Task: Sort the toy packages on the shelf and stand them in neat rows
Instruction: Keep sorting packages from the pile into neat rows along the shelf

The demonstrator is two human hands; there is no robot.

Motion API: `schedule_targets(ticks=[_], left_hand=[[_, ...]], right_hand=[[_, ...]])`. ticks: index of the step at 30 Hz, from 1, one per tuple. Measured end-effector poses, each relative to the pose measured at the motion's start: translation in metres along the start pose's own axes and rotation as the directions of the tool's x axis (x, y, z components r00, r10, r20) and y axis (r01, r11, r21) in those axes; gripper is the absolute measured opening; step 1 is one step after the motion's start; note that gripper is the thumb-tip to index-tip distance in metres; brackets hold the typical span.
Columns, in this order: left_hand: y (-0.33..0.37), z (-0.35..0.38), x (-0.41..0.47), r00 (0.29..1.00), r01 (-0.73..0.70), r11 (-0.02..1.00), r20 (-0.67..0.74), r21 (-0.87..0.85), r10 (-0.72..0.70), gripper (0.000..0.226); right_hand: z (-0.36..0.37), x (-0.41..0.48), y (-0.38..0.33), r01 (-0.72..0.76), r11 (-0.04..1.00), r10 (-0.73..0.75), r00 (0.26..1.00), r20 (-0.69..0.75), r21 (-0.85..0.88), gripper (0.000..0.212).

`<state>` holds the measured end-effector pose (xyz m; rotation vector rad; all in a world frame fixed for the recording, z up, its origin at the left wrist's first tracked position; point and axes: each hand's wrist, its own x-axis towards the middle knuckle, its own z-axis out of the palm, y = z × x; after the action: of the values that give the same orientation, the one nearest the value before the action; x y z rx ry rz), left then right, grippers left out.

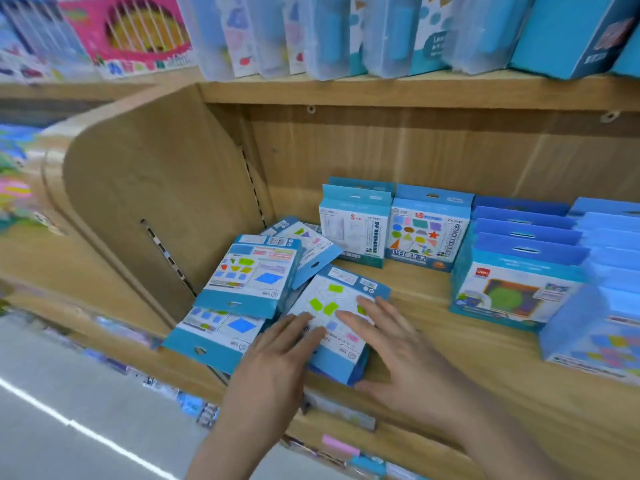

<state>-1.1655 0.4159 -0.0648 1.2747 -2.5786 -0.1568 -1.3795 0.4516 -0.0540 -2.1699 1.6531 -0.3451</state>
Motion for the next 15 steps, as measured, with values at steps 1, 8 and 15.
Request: schedule_targets(ticks=[1, 8, 15], left_hand=[[-0.003, 0.001, 0.000, 0.999, -0.020, 1.000, -0.041, -0.004, 0.020, 0.052], [0.007, -0.027, 0.012, 0.913, -0.069, 0.994, -0.407, -0.088, 0.027, 0.021], [0.028, -0.052, 0.033, 0.862, 0.107, 0.625, -0.240, -0.773, -0.446, 0.056]], right_hand=[[0.001, 0.002, -0.003, -0.004, 1.000, 0.004, 1.000, 0.009, -0.024, 0.085], [0.000, 0.003, -0.005, 0.112, 0.994, -0.108, 0.908, -0.404, -0.012, 0.057], [-0.043, 0.004, -0.013, 0.186, 0.717, 0.255, 0.827, -0.501, 0.672, 0.023]])
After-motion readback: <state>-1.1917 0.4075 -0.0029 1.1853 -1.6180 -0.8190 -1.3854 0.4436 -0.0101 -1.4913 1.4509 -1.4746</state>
